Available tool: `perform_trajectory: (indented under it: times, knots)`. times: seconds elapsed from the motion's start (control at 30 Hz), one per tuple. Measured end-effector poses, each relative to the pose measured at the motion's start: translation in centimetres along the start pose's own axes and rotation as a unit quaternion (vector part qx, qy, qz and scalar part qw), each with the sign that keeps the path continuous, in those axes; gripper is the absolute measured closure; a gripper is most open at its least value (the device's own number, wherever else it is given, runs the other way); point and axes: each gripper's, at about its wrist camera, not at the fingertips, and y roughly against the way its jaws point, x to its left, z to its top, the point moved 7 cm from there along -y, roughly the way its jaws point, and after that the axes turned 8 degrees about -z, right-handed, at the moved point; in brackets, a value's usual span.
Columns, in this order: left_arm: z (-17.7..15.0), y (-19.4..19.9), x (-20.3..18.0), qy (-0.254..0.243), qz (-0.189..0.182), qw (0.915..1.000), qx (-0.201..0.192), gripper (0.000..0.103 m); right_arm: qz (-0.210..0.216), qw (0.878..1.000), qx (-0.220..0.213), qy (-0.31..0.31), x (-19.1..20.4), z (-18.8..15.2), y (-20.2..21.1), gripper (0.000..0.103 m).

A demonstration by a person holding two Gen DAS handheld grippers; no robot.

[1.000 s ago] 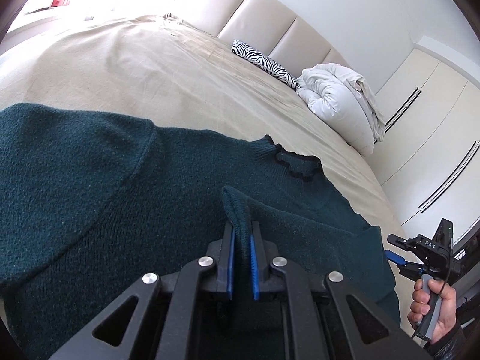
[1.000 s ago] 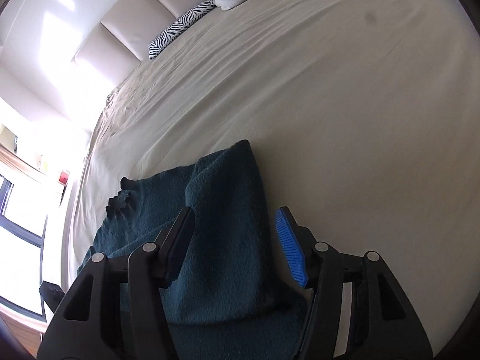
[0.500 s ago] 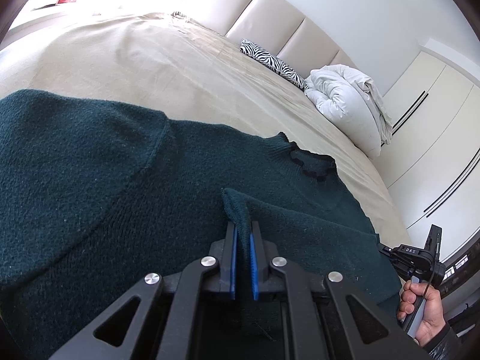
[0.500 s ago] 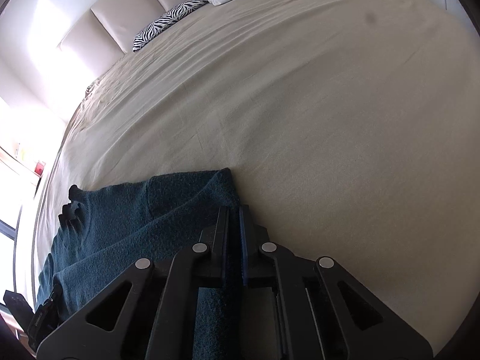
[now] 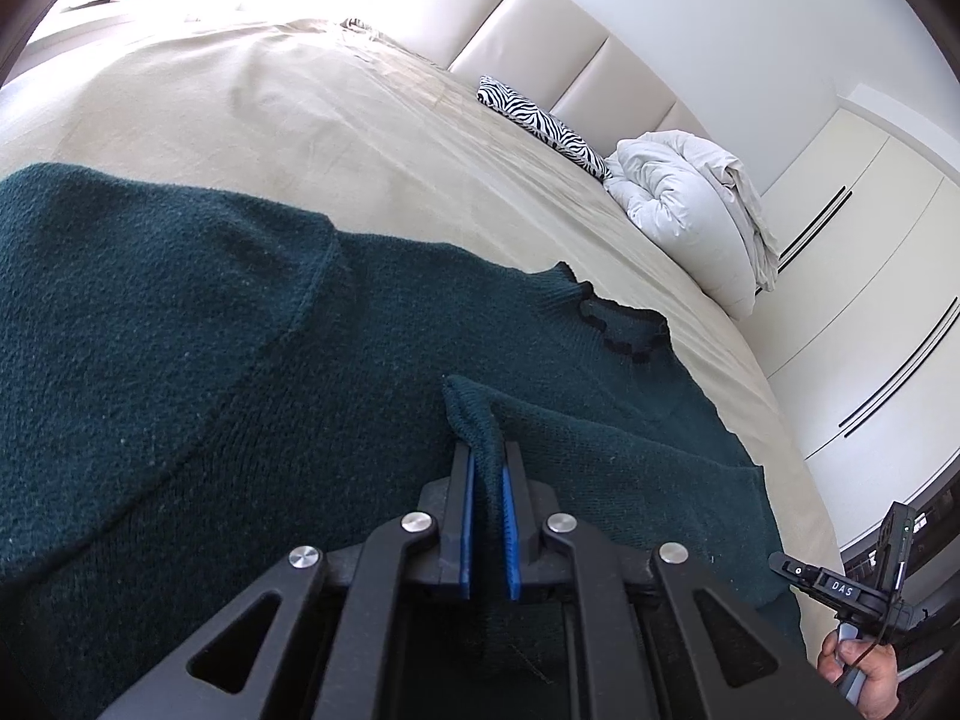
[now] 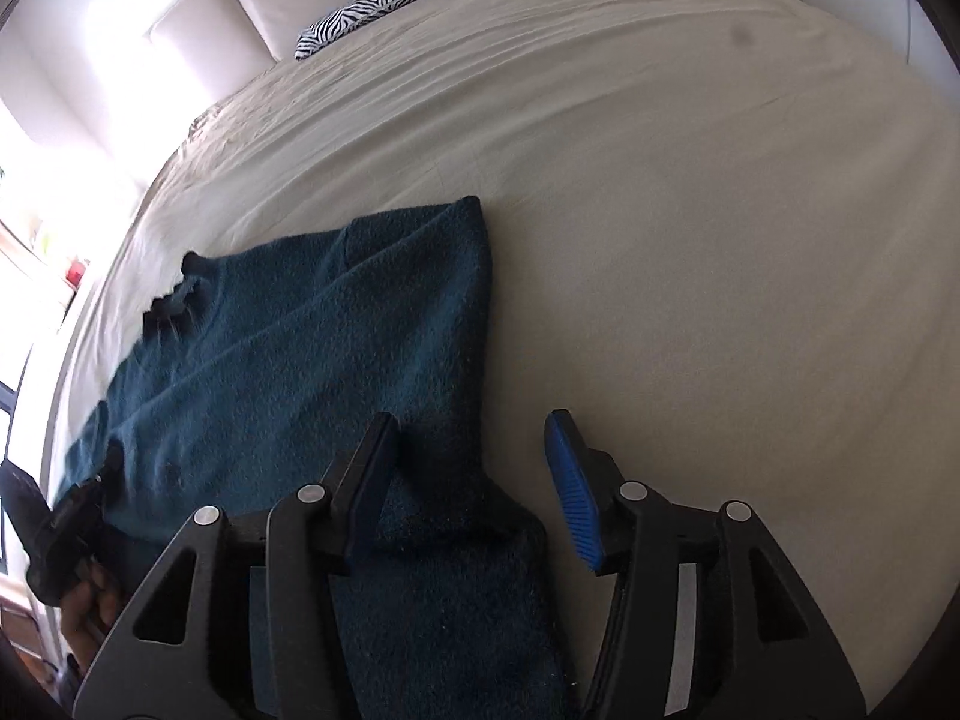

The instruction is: Fold small clothes

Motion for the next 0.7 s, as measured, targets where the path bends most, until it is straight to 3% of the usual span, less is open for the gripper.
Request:
perform_trajectory:
  times: [0.07, 0.2, 0.37, 0.5, 0.6, 0.63, 0.7]
  knots:
    - [0.0, 0.0, 0.0, 0.0, -0.001, 1.0, -0.001, 0.092, -0.036, 0.998, -0.011, 0.043, 0.5, -0.7, 0.0, 0.074]
    - [-0.2, 0.0, 0.2, 0.002, -0.005, 1.0, -0.001, 0.092, -0.056, 0.996, -0.035, 0.068, 0.5, -1.7, 0.4, 0.084]
    - [-0.5, 0.2, 0.5, 0.005, -0.007, 1.0, -0.001, 0.091, -0.013, 0.998, -0.056, 0.02, -1.7, -2.4, 0.7, 0.084]
    - [-0.4, 0.3, 0.7, 0.006, -0.004, 1.0, 0.003, 0.091, -0.003, 0.999, -0.037, -0.029, -2.5, -1.8, 2.9, 0.082]
    - [-0.3, 0.3, 0.5, 0.005, 0.004, 0.9999, 0.01, 0.091, -0.009, 0.993, -0.119, -0.019, -1.8, -0.8, 7.3, 0.079]
    - [-0.2, 0.4, 0.4, 0.01, 0.003, 0.9998, 0.017, 0.091, -0.012, 0.994, -0.111, -0.004, -1.4, -1.0, 6.9, 0.079]
    - [0.1, 0.9, 0.2, 0.019, 0.001, 0.9993, 0.033, 0.089, -0.013, 1.0, -0.021, 0.004, -1.7, -2.7, 2.5, 0.079]
